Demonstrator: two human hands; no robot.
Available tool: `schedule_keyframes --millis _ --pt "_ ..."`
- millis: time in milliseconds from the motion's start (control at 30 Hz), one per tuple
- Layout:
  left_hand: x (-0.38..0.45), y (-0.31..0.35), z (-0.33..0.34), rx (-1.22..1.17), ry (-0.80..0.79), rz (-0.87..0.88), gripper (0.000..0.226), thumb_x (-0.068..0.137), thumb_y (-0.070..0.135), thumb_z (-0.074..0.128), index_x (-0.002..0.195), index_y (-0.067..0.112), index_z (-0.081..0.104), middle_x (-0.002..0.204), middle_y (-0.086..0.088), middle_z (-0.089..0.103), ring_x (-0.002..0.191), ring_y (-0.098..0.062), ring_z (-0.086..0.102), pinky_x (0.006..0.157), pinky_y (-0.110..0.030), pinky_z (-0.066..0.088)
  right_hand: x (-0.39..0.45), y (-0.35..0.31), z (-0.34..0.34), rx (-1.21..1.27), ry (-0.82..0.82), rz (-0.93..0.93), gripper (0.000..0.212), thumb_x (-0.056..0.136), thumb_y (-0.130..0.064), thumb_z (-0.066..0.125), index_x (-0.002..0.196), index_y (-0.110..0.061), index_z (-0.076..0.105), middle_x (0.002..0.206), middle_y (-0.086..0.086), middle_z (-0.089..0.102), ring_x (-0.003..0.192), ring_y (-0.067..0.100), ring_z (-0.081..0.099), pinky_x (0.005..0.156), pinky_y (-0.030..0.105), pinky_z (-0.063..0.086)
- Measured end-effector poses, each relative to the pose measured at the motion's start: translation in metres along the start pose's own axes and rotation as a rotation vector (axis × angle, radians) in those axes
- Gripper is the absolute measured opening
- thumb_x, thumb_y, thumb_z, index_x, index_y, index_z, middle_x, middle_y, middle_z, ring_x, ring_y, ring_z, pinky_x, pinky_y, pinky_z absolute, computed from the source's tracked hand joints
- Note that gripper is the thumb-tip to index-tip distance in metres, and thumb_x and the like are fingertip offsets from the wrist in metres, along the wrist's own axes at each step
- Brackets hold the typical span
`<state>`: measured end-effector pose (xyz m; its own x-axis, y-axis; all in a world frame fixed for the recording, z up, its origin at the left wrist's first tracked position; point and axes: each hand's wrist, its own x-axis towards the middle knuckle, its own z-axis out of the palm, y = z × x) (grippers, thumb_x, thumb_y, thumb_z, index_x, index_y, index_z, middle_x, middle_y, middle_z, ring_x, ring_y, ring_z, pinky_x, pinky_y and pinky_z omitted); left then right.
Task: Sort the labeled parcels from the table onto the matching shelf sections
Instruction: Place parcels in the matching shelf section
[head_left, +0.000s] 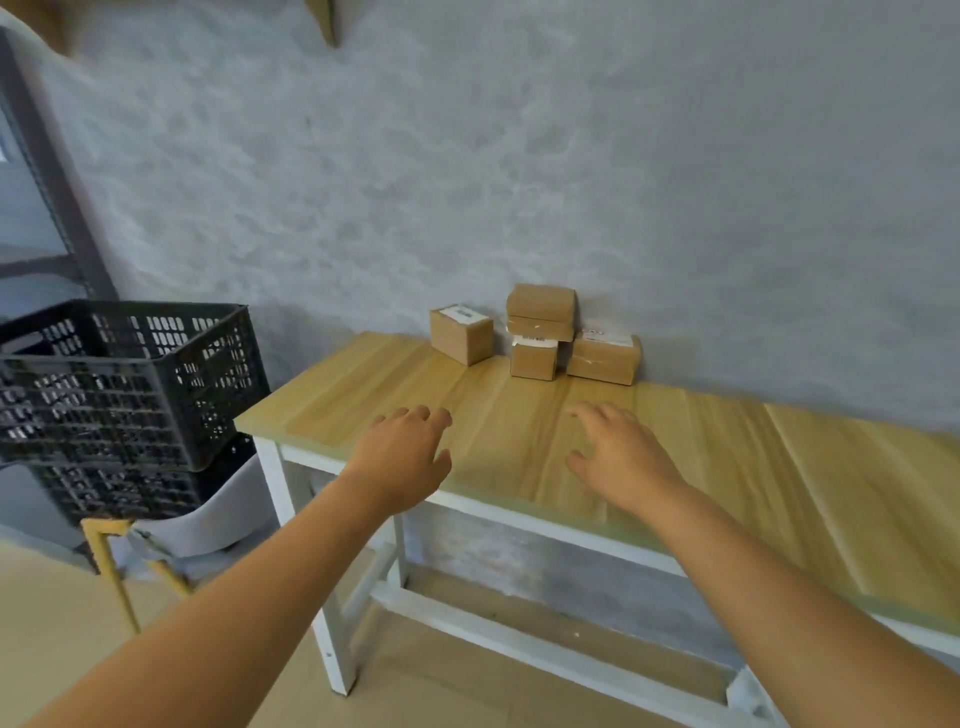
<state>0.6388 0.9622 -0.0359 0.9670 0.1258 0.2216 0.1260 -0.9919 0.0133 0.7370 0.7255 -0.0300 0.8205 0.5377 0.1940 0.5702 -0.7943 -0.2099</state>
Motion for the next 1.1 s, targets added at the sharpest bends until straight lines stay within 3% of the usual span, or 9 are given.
schedule_keyframes --millis 300,467,600,667,767,833,900,1000,1100 --pt "0.16 -0.082 0.067 -0.041 -0.055 0.062 0.047 0.098 0.042 0.044 0.142 0.025 0.042 0.128 0.002 0.058 0.116 -0.022 0.055 0.095 -0.037 0.047 0.164 0.022 0.066 0.244 -0.055 0.235 0.052 0.092 -0.026 0.061 0.141 -0.02 0.045 0.139 0.005 0.051 0.128 0.023 0.049 0.101 0.037 0.045" --pt "0.23 -0.095 0.092 -0.071 -0.094 0.109 0.044 0.098 0.039 0.043 0.139 0.023 0.044 0.127 -0.001 0.058 0.117 -0.024 0.054 0.095 -0.039 0.046 0.234 0.041 0.08 0.397 0.043 0.393 0.047 0.093 -0.029 0.062 0.136 -0.018 0.05 0.106 -0.002 0.056 0.097 0.018 0.054 0.078 0.03 0.042" --pt "0.271 -0.093 0.111 -0.085 -0.136 0.147 0.04 0.097 0.038 0.044 0.133 0.021 0.048 0.12 -0.001 0.059 0.113 -0.025 0.055 0.091 -0.037 0.045 0.279 0.065 0.086 0.515 0.147 0.525 0.033 0.093 -0.037 0.06 0.12 -0.021 0.052 0.098 -0.006 0.057 0.077 0.007 0.052 0.063 0.027 0.035" --pt "0.288 -0.09 0.118 -0.095 -0.128 0.156 0.039 0.096 0.038 0.044 0.13 0.019 0.048 0.113 -0.002 0.059 0.108 -0.025 0.055 0.088 -0.037 0.044 0.3 0.078 0.079 0.58 0.201 0.626 0.043 0.093 -0.046 0.057 0.123 -0.018 0.05 0.093 -0.007 0.056 0.077 0.009 0.053 0.059 0.026 0.033" --pt "0.307 -0.084 0.128 -0.121 -0.146 0.133 0.038 0.096 0.038 0.045 0.129 0.018 0.048 0.113 -0.003 0.058 0.108 -0.027 0.055 0.088 -0.036 0.043 0.331 0.097 0.072 0.695 0.198 0.751 0.063 0.087 -0.063 0.051 0.131 -0.018 0.046 0.104 0.0 0.058 0.1 0.024 0.059 0.082 0.037 0.05" --pt "0.315 -0.079 0.134 -0.125 -0.172 0.124 0.037 0.097 0.037 0.045 0.128 0.017 0.048 0.117 -0.003 0.057 0.11 -0.027 0.054 0.089 -0.036 0.042 0.348 0.105 0.071 0.79 0.159 0.806 0.071 0.082 -0.071 0.05 0.129 -0.018 0.045 0.113 0.004 0.057 0.106 0.028 0.06 0.094 0.045 0.052" --pt "0.322 -0.076 0.14 -0.123 -0.179 0.117 0.038 0.097 0.038 0.044 0.129 0.018 0.048 0.12 -0.002 0.057 0.111 -0.026 0.054 0.09 -0.035 0.042 0.362 0.108 0.07 0.898 0.111 0.838 0.078 0.078 -0.078 0.051 0.13 -0.02 0.043 0.119 0.004 0.054 0.103 0.028 0.061 0.09 0.041 0.054" --pt "0.334 -0.076 0.143 -0.157 -0.168 0.102 0.041 0.096 0.037 0.046 0.134 0.022 0.047 0.124 0.0 0.057 0.113 -0.024 0.054 0.093 -0.035 0.043 0.381 0.11 0.068 0.982 0.038 0.885 0.103 0.069 -0.087 0.05 0.147 -0.02 0.035 0.132 0.009 0.05 0.096 0.027 0.06 0.09 0.04 0.055" --pt "0.343 -0.078 0.143 -0.201 -0.163 0.083 0.044 0.095 0.036 0.049 0.137 0.026 0.045 0.124 0.001 0.057 0.114 -0.023 0.053 0.091 -0.034 0.044 0.393 0.111 0.066 0.981 -0.038 0.92 0.103 0.071 -0.088 0.048 0.149 -0.022 0.035 0.147 0.01 0.045 0.095 0.029 0.062 0.084 0.039 0.057"
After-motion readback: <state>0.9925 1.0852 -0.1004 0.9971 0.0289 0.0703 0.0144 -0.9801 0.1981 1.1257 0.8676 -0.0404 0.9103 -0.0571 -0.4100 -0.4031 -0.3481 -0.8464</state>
